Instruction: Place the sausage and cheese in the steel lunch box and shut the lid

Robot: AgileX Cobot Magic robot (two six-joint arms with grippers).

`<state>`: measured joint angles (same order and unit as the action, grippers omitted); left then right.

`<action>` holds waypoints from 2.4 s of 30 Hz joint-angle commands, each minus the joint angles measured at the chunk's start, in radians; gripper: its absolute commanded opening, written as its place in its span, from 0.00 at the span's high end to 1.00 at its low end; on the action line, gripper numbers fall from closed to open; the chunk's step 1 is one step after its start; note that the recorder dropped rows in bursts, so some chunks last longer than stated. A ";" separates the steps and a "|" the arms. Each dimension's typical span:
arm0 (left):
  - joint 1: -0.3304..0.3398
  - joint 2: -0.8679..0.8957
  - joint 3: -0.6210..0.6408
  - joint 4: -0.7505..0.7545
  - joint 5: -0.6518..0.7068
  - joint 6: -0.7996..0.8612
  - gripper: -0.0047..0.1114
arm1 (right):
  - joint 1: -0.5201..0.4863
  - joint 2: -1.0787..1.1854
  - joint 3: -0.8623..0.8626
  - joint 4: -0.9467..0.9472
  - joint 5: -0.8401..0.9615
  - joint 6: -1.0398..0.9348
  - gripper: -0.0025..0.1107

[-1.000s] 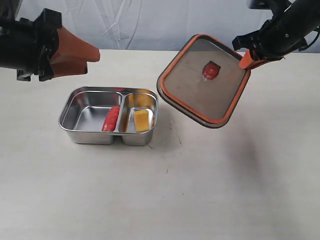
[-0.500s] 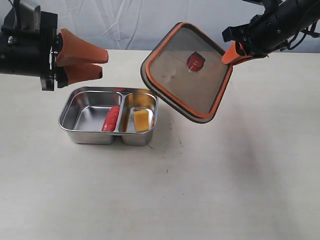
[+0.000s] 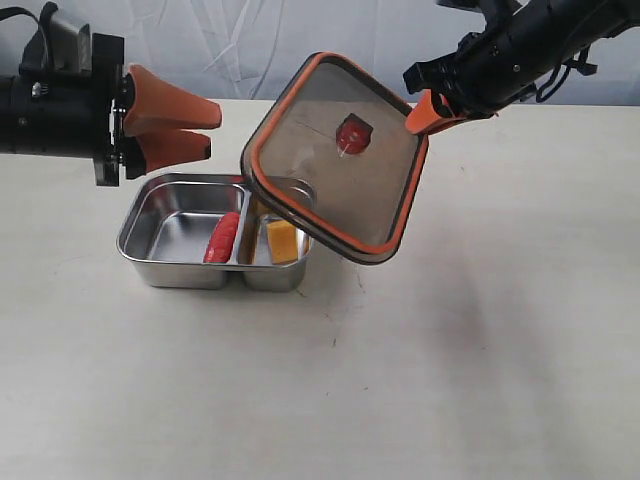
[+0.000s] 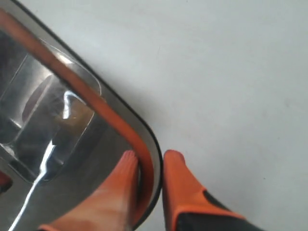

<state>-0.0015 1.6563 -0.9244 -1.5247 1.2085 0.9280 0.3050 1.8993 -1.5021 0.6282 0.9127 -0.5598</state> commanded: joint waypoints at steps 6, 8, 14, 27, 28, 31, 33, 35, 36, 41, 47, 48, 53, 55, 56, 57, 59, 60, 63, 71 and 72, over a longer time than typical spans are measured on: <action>-0.084 0.000 0.002 -0.028 0.013 0.014 0.55 | 0.000 -0.005 0.000 0.009 -0.024 -0.006 0.99; -0.108 0.000 0.002 -0.044 0.013 0.016 0.55 | 0.000 -0.005 0.000 0.009 -0.024 -0.006 0.99; -0.145 0.000 0.002 -0.070 0.013 0.024 0.55 | 0.006 -0.005 0.000 0.009 -0.024 -0.006 0.99; -0.202 0.000 0.002 0.110 -0.115 -0.026 0.96 | 0.045 -0.005 0.000 0.012 -0.028 -0.006 0.99; -0.202 0.000 0.002 0.128 -0.122 -0.026 0.96 | 0.045 -0.005 0.000 0.012 -0.028 -0.006 0.99; -0.200 0.000 0.002 0.144 -0.150 -0.014 0.96 | 0.045 -0.005 0.000 0.016 -0.025 -0.006 0.99; -0.200 0.000 0.002 0.139 -0.157 -0.003 0.96 | 0.045 -0.005 0.000 0.020 -0.025 -0.006 0.99; -0.200 0.000 0.002 0.140 -0.168 -0.001 0.96 | 0.045 -0.005 0.000 0.020 -0.025 -0.006 0.99; -0.200 0.000 0.002 0.142 -0.176 -0.001 0.96 | 0.045 -0.005 0.000 0.020 -0.025 -0.006 0.98; -0.200 0.000 0.002 0.156 -0.191 -0.001 0.96 | 0.045 -0.005 0.000 0.020 -0.025 -0.006 0.77; -0.200 -0.002 -0.012 0.159 -0.191 0.017 0.96 | 0.045 -0.009 0.000 0.020 -0.028 -0.006 0.52; -0.200 -0.003 -0.016 0.159 -0.191 0.017 0.96 | 0.045 -0.012 0.000 0.020 -0.031 -0.006 0.52; -0.200 -0.003 -0.053 0.203 -0.196 0.021 0.96 | 0.045 -0.032 0.000 -0.009 -0.088 -0.002 0.52; -0.190 -0.003 -0.083 0.261 -0.196 0.021 0.96 | 0.045 -0.045 0.000 -0.053 -0.112 0.039 0.52; -0.184 -0.003 -0.098 0.287 -0.199 0.021 0.96 | 0.045 -0.049 0.000 -0.068 -0.116 0.045 0.52; -0.173 -0.003 -0.113 0.312 -0.204 0.021 0.96 | 0.043 -0.057 0.000 -0.093 -0.119 0.056 0.52; -0.152 -0.005 -0.144 0.384 -0.245 0.021 0.96 | 0.043 -0.069 0.000 -0.166 -0.129 0.107 0.52; -0.145 -0.005 -0.157 0.420 -0.266 0.021 0.96 | 0.043 -0.075 0.000 -0.203 -0.133 0.133 0.52; -0.130 -0.005 -0.198 0.548 -0.333 0.021 0.96 | 0.043 -0.101 0.000 -0.294 -0.148 0.220 0.52; -0.130 -0.011 -0.283 0.793 -0.488 0.088 0.96 | -0.021 -0.121 0.000 -0.303 -0.159 0.262 0.52; -0.130 -0.015 -0.282 0.801 -0.509 0.106 0.96 | -0.028 -0.121 0.000 -0.303 -0.157 0.262 0.52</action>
<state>-0.1324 1.6585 -1.1910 -0.7627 0.7523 0.9907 0.3038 1.7866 -1.5021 0.3376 0.7581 -0.3072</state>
